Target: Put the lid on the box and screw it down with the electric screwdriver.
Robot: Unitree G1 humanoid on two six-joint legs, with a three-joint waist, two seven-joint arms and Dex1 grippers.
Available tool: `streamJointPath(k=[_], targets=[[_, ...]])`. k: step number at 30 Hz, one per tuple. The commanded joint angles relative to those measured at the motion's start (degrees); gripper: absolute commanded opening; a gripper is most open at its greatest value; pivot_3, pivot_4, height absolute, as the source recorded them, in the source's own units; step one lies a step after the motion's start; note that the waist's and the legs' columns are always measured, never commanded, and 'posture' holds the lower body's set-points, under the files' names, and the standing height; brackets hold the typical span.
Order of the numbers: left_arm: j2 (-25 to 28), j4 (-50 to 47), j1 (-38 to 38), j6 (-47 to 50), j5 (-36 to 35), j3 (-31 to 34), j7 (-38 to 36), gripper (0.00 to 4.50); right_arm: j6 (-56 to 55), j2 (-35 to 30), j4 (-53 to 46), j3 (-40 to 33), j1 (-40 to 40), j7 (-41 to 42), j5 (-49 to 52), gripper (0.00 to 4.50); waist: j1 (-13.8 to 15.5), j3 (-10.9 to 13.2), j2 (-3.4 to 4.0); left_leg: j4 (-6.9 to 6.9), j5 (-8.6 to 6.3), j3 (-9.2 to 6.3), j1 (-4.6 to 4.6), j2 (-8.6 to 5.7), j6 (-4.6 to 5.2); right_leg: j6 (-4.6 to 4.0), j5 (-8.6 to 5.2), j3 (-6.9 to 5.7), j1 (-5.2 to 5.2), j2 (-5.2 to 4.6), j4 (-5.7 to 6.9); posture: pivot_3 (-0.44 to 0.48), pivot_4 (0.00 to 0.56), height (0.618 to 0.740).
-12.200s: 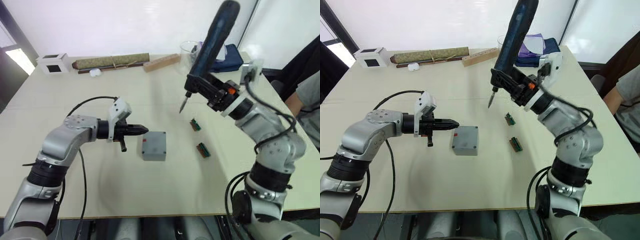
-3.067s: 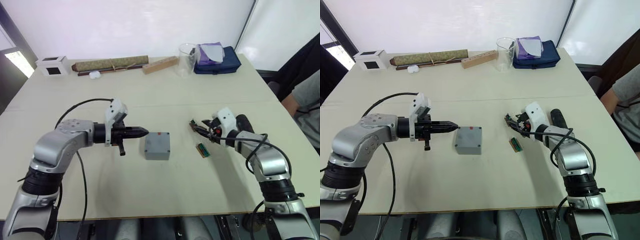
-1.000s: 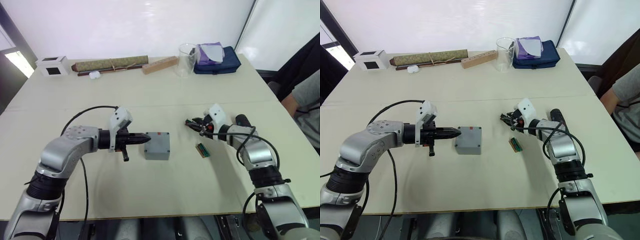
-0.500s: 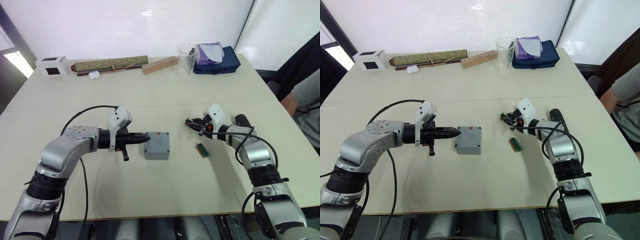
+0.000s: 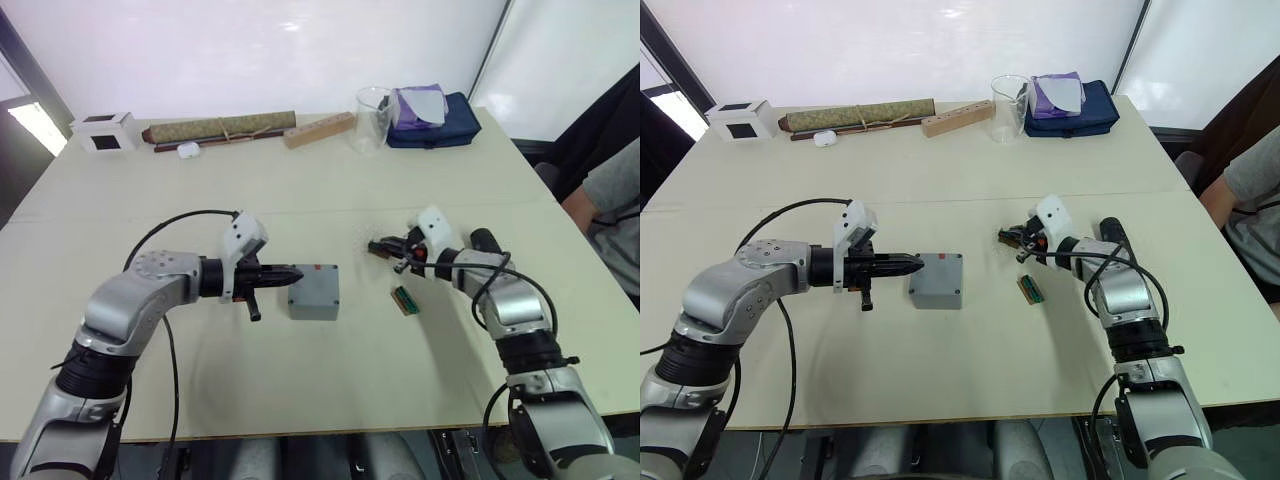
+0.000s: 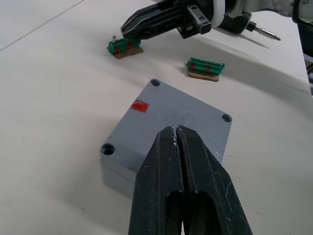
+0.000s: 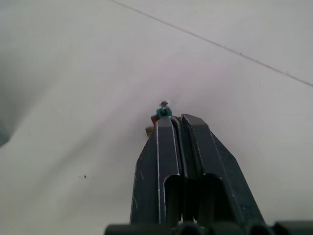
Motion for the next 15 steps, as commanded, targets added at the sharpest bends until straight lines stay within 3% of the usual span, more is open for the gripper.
streamJointPath(k=[1, 8, 15], targets=[[0.23, -1.80, -1.22, 0.07, -0.70, 0.92, 0.00, 0.00, 2.10, -0.80, -5.97, -2.33, 0.25, -0.79, 1.93, 0.03, -0.02, 0.00, 0.00, 0.00, 0.00, 0.00, 0.00, 0.00, 0.00, 0.00, 0.00, 0.00, 0.00, 0.00, 0.00, 0.000, 0.150, 0.740], [-0.01, -1.07, -1.87, 0.43, -1.48, 1.82, 0.17, 0.00, 5.42, -1.78, -11.68, -3.03, 0.48, -1.79, 2.94, 0.03, 0.02, 0.00, 0.00, 0.00, 0.00, 0.00, 0.00, 0.00, 0.00, 0.00, 0.00, 0.00, 0.00, 0.00, 0.00, 0.000, 0.150, 0.740], [4.13, -3.35, 1.21, 3.68, -6.71, 8.28, -1.47, 0.00, 12.84, -2.15, -28.19, 0.93, 2.80, 0.91, 7.82, 0.03, -0.35, 0.01, 0.01, -0.04, 0.00, -0.04, 0.01, 0.02, 0.00, -0.01, -0.01, -0.01, 0.00, 0.04, 0.00, 0.000, 0.150, 0.740]])
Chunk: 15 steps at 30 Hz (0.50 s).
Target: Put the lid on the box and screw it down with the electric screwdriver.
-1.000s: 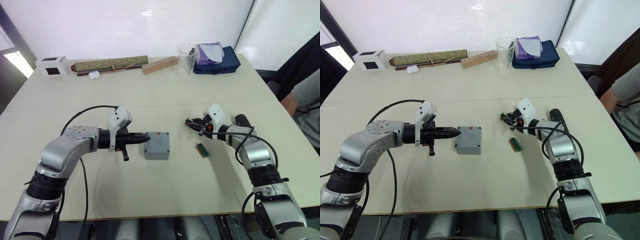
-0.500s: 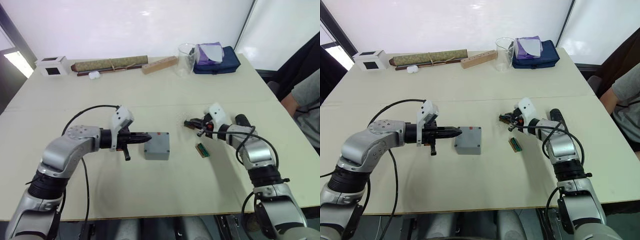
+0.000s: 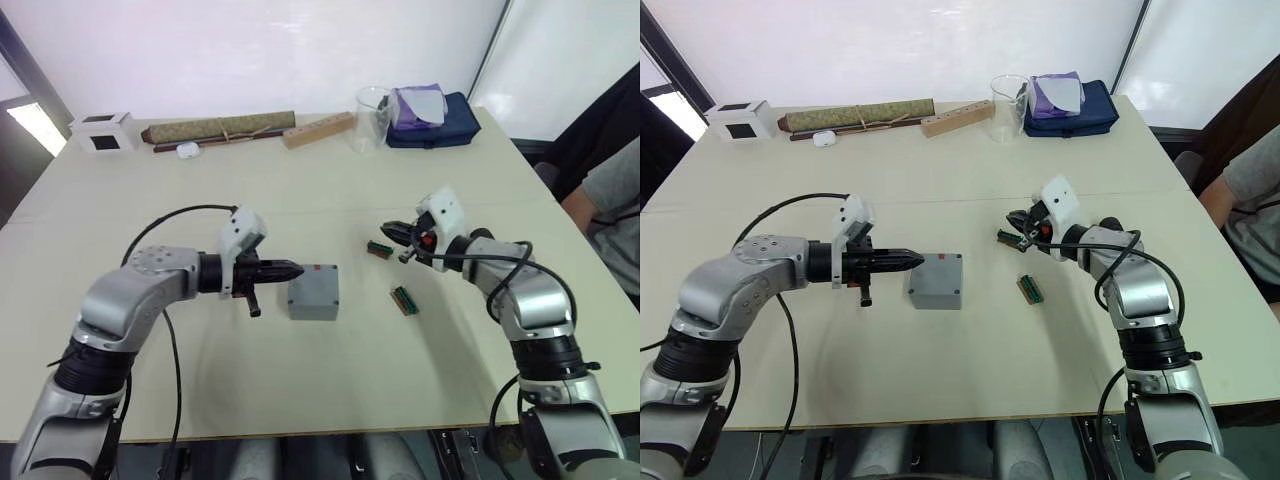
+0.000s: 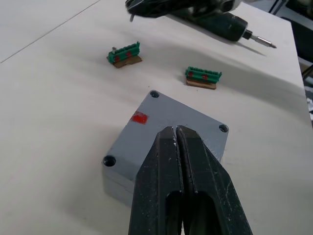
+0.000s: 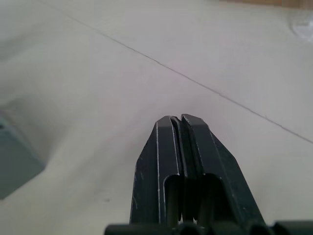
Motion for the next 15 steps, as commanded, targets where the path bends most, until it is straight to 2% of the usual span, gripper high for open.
streamJointPath(k=[1, 7, 15], targets=[[2.50, -3.75, 2.37, 2.11, -4.15, 5.47, -0.94, 0.00, 2.48, 1.27, -9.23, 2.76, 1.37, 0.90, 3.41, 0.03, -0.43, 0.00, 0.00, -0.02, 0.00, -0.01, 0.02, 0.00, 0.00, 0.00, 0.00, 0.00, 0.00, 0.00, 0.00, 0.000, 0.150, 0.740], [3.73, -5.84, 5.75, 1.97, -3.66, 5.03, 0.14, 0.00, 3.32, 3.28, -11.08, 6.59, 3.31, -0.05, 3.48, 0.03, -0.66, 0.00, -0.01, 0.00, 0.00, 0.00, 0.02, -0.03, 0.00, 0.00, 0.00, 0.00, 0.05, -0.07, -0.01, 0.000, 0.150, 0.740], [2.56, -5.99, 6.01, 1.17, -3.54, 4.17, 1.69, 0.00, 1.63, 3.10, -9.48, 9.53, 4.12, 0.08, 2.02, 0.03, -0.96, 0.00, -0.01, -0.02, 0.00, -0.01, 0.03, -0.02, 0.00, 0.00, -0.01, -0.01, 0.04, -0.05, -0.01, 0.000, 0.150, 0.740]])
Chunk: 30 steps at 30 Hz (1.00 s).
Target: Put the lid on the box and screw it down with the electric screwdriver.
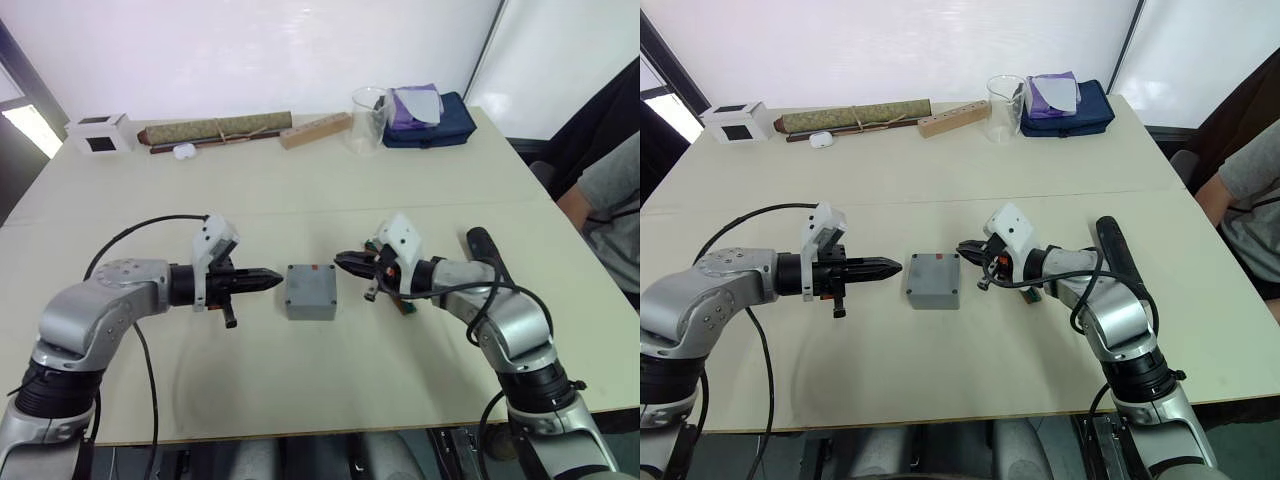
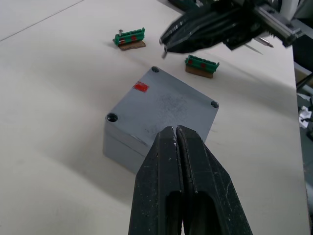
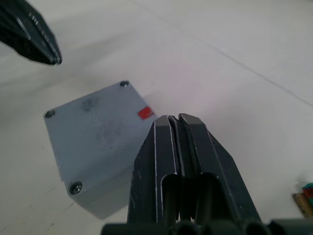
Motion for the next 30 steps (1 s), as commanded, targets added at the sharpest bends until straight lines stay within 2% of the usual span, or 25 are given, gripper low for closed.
streamJointPath(k=[1, 30], targets=[[-0.08, -1.87, -0.14, -1.36, 0.05, 0.18, 0.44, 0.00, -1.96, -0.05, -0.52, 0.12, -0.37, 0.01, -0.44, 0.03, -0.07, 0.00, 0.00, 0.00, 0.00, 0.00, 0.00, 0.00, 0.00, 0.00, 0.00, 0.00, 0.00, 0.01, 0.00, 0.000, 0.150, 0.740], [-1.07, -0.24, -1.62, -3.12, 2.16, -1.58, 0.76, 0.00, -2.38, 1.55, 1.66, 1.58, -2.34, -0.18, -0.25, 0.03, -0.12, 0.00, 0.00, -0.01, 0.00, -0.01, 0.01, 0.00, 0.00, 0.00, 0.00, 0.00, 0.00, 0.01, 0.00, 0.000, 0.150, 0.740]])
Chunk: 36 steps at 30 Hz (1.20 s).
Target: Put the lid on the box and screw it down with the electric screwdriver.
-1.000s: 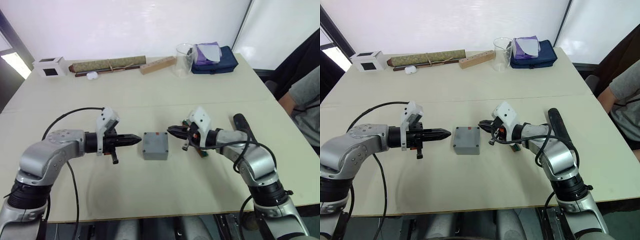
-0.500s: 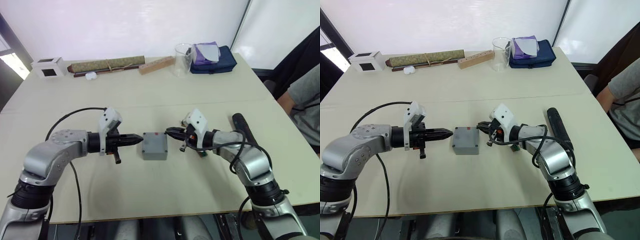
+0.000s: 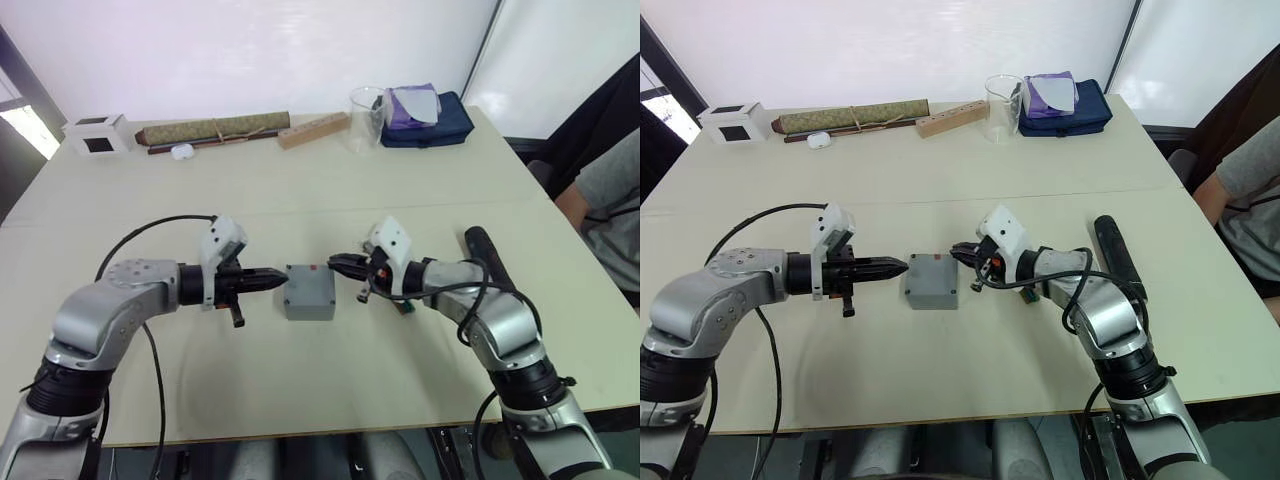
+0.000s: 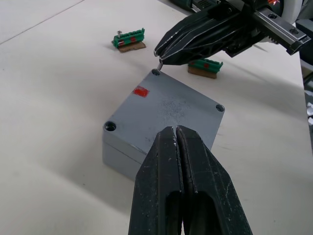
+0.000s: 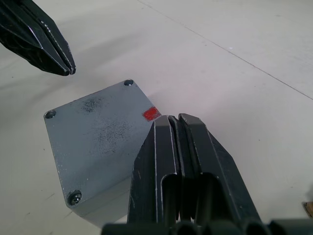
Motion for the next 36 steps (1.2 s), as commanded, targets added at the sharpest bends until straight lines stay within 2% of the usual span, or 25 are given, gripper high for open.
streamJointPath(k=[1, 12, 13, 14, 17, 18, 23, 25, 28, 31, 36], targets=[[0.00, -0.92, -1.04, -0.81, 0.07, 0.42, 0.31, 0.00, -1.32, 0.42, -0.15, 0.31, -1.35, 0.17, -0.42, 0.03, 0.00, 0.00, 0.00, 0.00, 0.00, 0.00, 0.00, 0.00, 0.00, 0.00, 0.00, 0.00, 0.00, 0.00, 0.00, 0.000, 0.150, 0.740], [-0.26, -1.49, -1.20, -0.42, -0.24, 0.00, 1.23, 0.00, -2.72, 0.52, 1.99, 1.38, -2.11, 0.21, -1.96, 0.03, 0.01, 0.00, 0.00, 0.00, 0.00, 0.01, 0.00, 0.00, 0.00, 0.00, 0.00, 0.00, 0.00, -0.01, 0.00, 0.000, 0.150, 0.740], [-0.28, -1.50, -1.23, -0.41, -0.30, -0.03, 1.30, 0.00, -2.73, 0.47, 1.94, 1.48, -2.10, 0.35, -1.98, 0.72, 0.00, 0.00, 0.00, 0.00, 0.00, 0.00, 0.00, 0.00, 0.00, 0.00, 0.00, 0.00, 0.00, -0.01, 0.00, 0.000, 0.150, 0.740], [-0.29, -1.50, -1.25, -0.40, -0.33, -0.05, 1.33, 0.00, -2.74, 0.45, 1.91, 1.54, -2.10, 0.45, -2.00, 0.89, 0.00, 0.00, 0.00, 0.00, 0.00, 0.00, 0.00, 0.00, 0.00, 0.00, 0.00, 0.00, 0.00, 0.00, 0.00, 0.000, 0.150, 0.740], [-0.34, -1.29, -1.44, -0.42, -0.38, -0.05, 1.34, 0.00, -2.55, 0.43, 1.69, 1.50, -2.22, 0.63, -2.10, 2.23, -0.01, 0.00, 0.00, 0.00, 0.00, 0.00, 0.00, 0.00, 0.00, 0.00, 0.00, 0.00, 0.00, 0.00, 0.00, 0.000, 0.150, 0.740], [-0.41, -1.20, -1.57, -0.39, -0.42, -0.05, 1.36, 0.00, -2.41, 0.30, 1.51, 1.38, -2.28, 0.77, -2.02, 2.50, -0.01, 0.00, 0.00, 0.00, 0.00, 0.00, 0.00, 0.00, 0.00, 0.00, 0.00, 0.00, 0.00, 0.00, 0.00, 0.000, 0.150, 0.740], [-0.88, -0.80, -2.27, -0.35, -0.60, -0.06, 1.35, 0.00, -2.01, -0.38, 0.84, 0.48, -2.66, 1.16, -1.73, 4.46, -0.01, 0.00, 0.00, 0.00, 0.00, 0.00, 0.00, 0.00, 0.00, 0.00, 0.00, 0.00, 0.00, 0.00, 0.00, 0.000, 0.150, 0.740], [-2.50, 0.12, -4.25, -0.34, -1.82, 0.48, 1.36, 0.00, 1.59, -1.88, -1.58, -3.58, -3.94, 1.18, 1.20, 4.46, 0.14, 0.01, 0.00, 0.00, 0.00, 0.00, 0.00, 0.00, 0.00, 0.00, 0.00, 0.00, 0.00, 0.00, 0.00, 0.000, 0.150, 0.740], [-4.45, 1.09, -7.82, -0.35, -3.24, 0.33, 0.14, 0.00, 11.03, -4.30, -4.29, -13.40, -6.32, -0.93, 7.87, 4.46, 0.53, 0.01, -0.01, 0.04, 0.00, -0.02, -0.06, -0.03, 0.00, 0.01, 0.01, -0.02, 0.00, -0.04, 0.00, 0.000, 0.150, 0.740], [-4.87, 2.11, -11.58, -1.98, -2.42, -2.86, -3.76, 0.00, 21.43, -13.10, -3.22, -21.14, -9.77, -0.70, 11.04, 4.46, 1.13, 0.01, -0.01, 0.04, 0.00, 0.00, -0.06, -0.05, 0.00, 0.01, 0.01, -0.02, 0.00, -0.06, -0.02, 0.000, 0.150, 0.740], [-3.83, 2.56, -14.32, -6.94, 0.47, -8.19, -11.86, 0.00, 41.40, -28.92, 3.52, -21.25, -15.64, 1.85, 14.43, 4.46, 1.28, 0.03, 0.02, -0.06, -0.01, 0.06, -0.03, -0.03, 0.02, -0.01, -0.01, 0.02, 0.00, -0.01, -0.15, 0.000, 0.150, 0.740]])
